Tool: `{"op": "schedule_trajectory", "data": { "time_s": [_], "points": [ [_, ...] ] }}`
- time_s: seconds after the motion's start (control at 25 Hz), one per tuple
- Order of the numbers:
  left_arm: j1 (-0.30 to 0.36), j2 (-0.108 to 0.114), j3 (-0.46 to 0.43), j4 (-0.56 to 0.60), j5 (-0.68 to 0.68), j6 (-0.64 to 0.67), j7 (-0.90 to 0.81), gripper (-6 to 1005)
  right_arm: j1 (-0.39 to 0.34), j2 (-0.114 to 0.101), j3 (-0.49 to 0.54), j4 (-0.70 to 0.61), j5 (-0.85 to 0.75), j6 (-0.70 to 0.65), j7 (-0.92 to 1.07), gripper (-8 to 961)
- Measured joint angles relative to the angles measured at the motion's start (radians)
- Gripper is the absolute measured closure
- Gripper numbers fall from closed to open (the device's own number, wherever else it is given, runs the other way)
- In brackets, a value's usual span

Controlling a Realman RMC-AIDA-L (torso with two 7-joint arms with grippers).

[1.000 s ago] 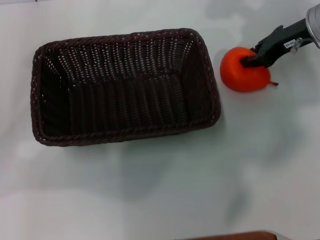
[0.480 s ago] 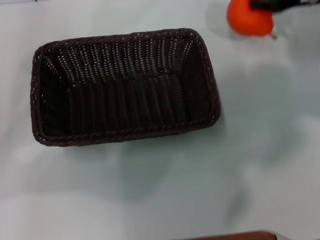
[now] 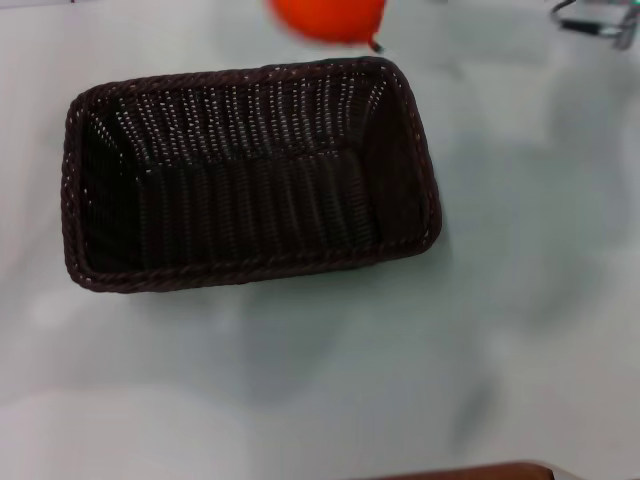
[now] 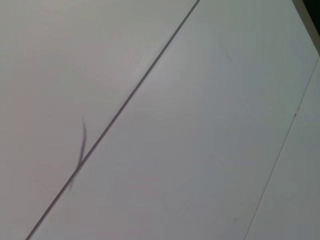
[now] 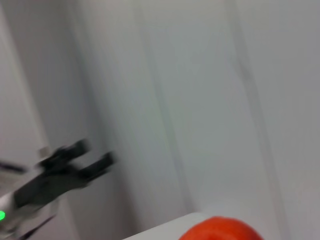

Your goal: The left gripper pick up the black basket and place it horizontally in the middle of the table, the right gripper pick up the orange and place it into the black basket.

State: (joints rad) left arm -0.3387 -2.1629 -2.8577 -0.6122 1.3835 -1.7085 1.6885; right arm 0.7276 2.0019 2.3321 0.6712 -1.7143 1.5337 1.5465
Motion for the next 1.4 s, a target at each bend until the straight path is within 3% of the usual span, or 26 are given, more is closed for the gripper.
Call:
{"op": "schedule_trajectory", "data": {
  "time_s": [0.28,0.56,0.72,0.76,0.88,1.04,1.24,1.4],
  "points": [
    [-0.002,0.0,-0.002,0.005,0.0,0.004,0.005,151,0.023,0.026,-0.151,-0.018,-0.002,-0.076,-0.017,848],
    [0.0,0.0,-0.003,0.006,0.0,0.007,0.007,152,0.015,0.03,-0.143,-0.021,0.011,-0.093,-0.037,563],
    [0.003,0.0,-0.009,0.006,0.0,0.004,0.008,152,-0.019,0.047,-0.085,-0.022,0.07,-0.093,-0.094,385],
    [0.004,0.0,-0.011,0.006,0.0,0.003,0.008,152,-0.051,0.065,-0.041,-0.027,0.135,-0.097,-0.158,342],
    [0.014,0.0,-0.014,0.007,-0.01,0.001,0.021,153,-0.087,0.078,0.002,-0.049,0.218,-0.105,-0.24,213],
    [0.043,0.0,-0.016,0.019,-0.068,0.0,0.099,153,-0.14,0.084,0.082,-0.213,0.486,-0.114,-0.464,-5],
    [0.079,0.0,-0.019,0.074,-0.193,0.0,0.264,152,-0.18,0.088,0.17,-0.464,0.869,-0.077,-0.747,-5],
    [0.11,-0.001,-0.021,0.185,-0.37,-0.027,0.445,152,-0.209,0.091,0.179,-0.578,1.027,0.032,-0.835,-5]
  ]
}}
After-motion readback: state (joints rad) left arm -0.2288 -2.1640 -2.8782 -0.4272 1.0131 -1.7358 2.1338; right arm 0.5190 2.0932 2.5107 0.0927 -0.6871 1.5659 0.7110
